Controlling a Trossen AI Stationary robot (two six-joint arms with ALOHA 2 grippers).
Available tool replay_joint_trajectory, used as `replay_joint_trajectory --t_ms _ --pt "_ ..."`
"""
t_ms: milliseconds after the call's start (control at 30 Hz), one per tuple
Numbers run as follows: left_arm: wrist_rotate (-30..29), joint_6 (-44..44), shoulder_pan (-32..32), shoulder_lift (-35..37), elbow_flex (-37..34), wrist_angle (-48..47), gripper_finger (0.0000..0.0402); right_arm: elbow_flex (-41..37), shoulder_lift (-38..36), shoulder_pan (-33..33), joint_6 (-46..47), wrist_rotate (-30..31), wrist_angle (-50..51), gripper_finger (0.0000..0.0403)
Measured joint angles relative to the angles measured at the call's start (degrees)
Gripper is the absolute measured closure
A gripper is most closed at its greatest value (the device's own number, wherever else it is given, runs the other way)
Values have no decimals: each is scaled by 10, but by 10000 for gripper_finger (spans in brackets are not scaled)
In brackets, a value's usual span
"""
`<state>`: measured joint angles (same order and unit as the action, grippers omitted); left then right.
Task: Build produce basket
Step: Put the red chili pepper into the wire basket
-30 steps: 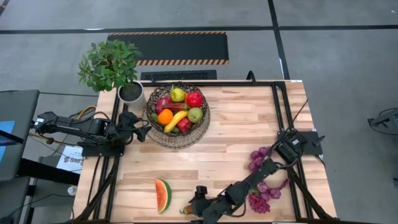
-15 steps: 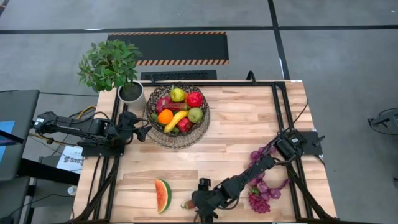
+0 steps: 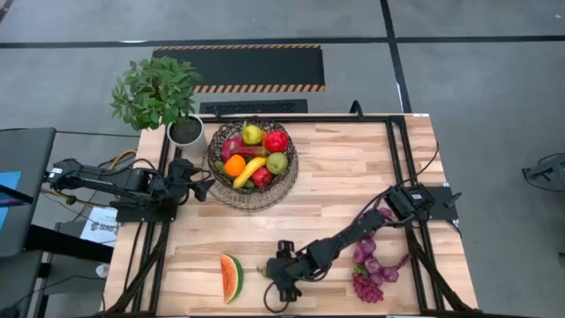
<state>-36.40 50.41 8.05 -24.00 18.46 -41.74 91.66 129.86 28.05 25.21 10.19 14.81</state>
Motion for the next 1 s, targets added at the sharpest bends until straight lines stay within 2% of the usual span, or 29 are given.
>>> replay_joint_trajectory --t_ms 267,467,733,1000 --pt "0 0 0 0 0 0 34 -1 -11 -24 -31 1 0 215" --pt "-1 0 0 0 0 0 34 -1 -52 -54 -75 1 12 275" --pt "-5 0 0 0 0 0 34 -1 -141 -117 -162 5 17 253" --pt "-24 -4 0 0 0 0 34 0 -218 -245 -265 56 -25 258"
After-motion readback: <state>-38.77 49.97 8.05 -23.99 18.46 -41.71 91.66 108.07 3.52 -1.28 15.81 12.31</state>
